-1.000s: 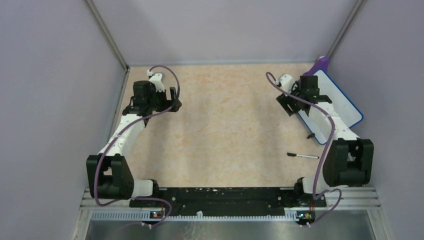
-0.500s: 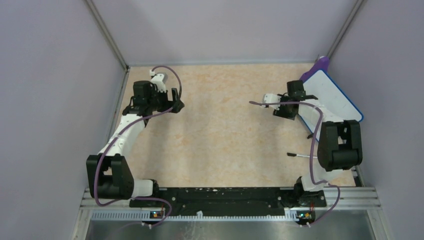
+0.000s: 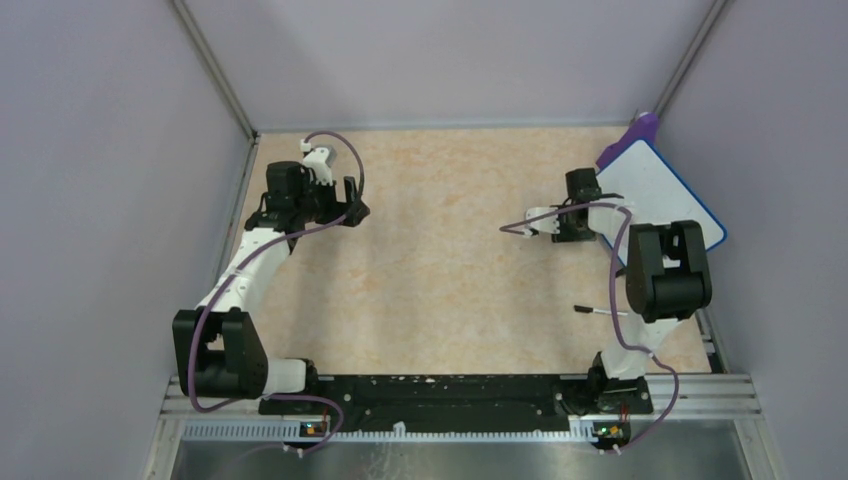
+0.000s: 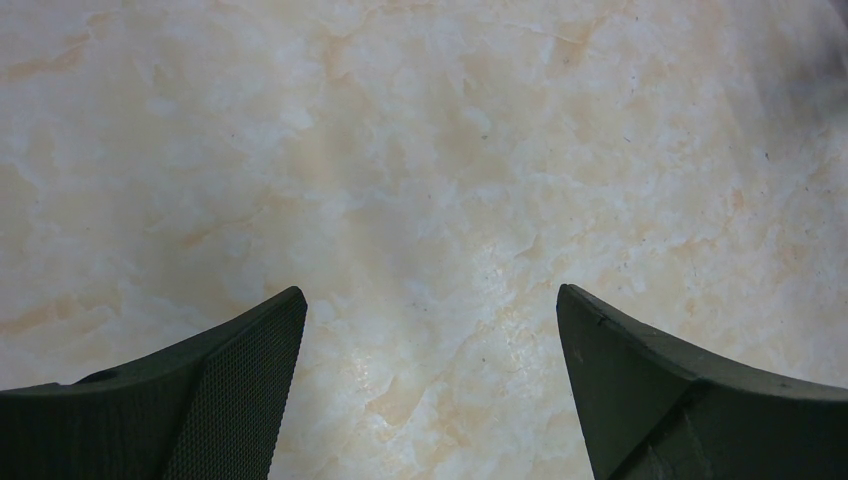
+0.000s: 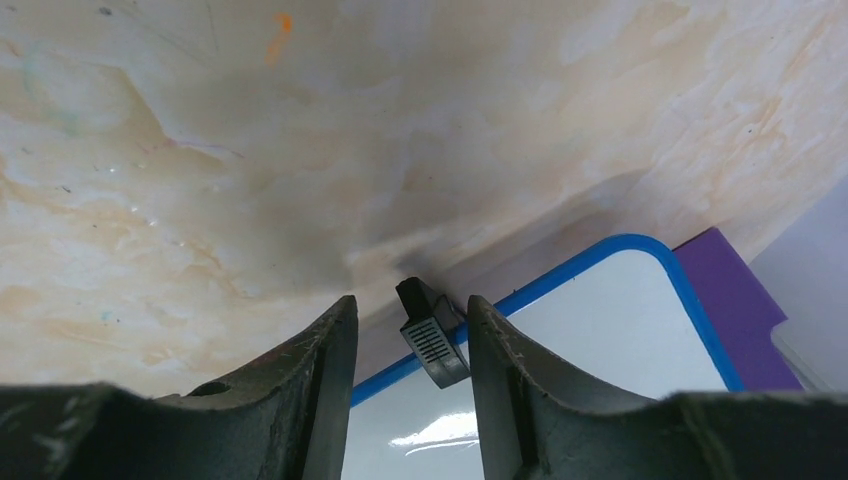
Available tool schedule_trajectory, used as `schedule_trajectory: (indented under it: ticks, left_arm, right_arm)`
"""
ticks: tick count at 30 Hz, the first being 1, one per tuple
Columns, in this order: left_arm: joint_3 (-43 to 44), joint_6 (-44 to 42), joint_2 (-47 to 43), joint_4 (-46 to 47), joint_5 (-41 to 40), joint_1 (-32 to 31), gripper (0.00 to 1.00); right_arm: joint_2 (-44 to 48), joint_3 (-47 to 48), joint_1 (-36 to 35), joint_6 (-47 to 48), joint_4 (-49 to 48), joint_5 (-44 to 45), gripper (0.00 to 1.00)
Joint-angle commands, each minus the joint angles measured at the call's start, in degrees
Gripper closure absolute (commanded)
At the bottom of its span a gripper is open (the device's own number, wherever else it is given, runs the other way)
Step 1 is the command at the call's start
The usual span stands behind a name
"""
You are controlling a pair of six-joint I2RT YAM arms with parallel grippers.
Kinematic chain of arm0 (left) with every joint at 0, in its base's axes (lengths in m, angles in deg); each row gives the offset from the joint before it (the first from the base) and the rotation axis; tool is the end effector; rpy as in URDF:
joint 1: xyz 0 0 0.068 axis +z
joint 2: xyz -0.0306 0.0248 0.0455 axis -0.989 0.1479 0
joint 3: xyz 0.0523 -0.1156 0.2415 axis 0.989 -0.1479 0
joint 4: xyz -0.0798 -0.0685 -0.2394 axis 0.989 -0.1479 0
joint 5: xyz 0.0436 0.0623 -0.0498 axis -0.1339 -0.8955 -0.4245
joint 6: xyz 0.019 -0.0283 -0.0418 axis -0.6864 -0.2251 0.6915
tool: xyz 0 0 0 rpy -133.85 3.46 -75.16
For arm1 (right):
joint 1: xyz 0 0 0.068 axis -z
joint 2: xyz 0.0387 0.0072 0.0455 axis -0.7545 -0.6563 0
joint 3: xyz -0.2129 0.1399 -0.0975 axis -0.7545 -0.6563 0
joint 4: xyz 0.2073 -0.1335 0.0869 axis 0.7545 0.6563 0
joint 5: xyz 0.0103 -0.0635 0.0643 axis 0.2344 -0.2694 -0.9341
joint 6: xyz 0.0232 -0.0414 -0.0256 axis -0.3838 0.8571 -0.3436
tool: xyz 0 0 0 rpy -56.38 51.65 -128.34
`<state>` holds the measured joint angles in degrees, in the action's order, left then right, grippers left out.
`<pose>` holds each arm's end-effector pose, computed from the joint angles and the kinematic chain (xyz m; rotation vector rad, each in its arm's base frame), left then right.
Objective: Write a sentence on the whiteboard
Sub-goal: Move the whiteboard to the center of the board.
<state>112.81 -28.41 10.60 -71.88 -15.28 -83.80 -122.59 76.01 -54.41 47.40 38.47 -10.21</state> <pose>0.2971 -0.0270 0.2831 0.2398 2.1427 -0.5229 0.3424 0.0291 0.1620 -2.0056 1.9754 -0.5263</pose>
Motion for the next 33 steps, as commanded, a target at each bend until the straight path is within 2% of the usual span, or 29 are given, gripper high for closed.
schedule_trajectory:
  ticks: [1,6,12,14,20,33]
  left_arm:
    - [0.9,-0.9,0.4,1.3,0.9,0.0,0.01]
    - [0.8,-1.1,0.3,1.3,0.5,0.0,0.01]
    - [1.1,-1.4,-0.1,1.3,-0.8,0.0,0.01]
    - [1.1,-1.4,-0.2,1.3,-0.6,0.0,0.01]
    - [1.4,-1.1,0.1,0.8,-1.9,0.0,0.01]
    - [3.0,-0.1,1.3,-1.3,-5.8,0.2,0.01]
  right_arm:
    - [-1.3,0.1,-0.6,6.4,-0.9,3.2,0.58]
    - [-2.6,0.1,-0.7,10.3,-1.7,5.6,0.66]
    - [-3.0,-0.9,-2.3,13.1,-3.5,6.6,0.88]
    - [-2.9,-1.5,-3.3,13.8,-4.6,6.9,0.99]
    - [-2.8,-1.8,-8.5,14.9,-6.1,6.8,1.00]
    - [-4.2,-2.3,-31.5,15.6,-13.0,8.9,1.00]
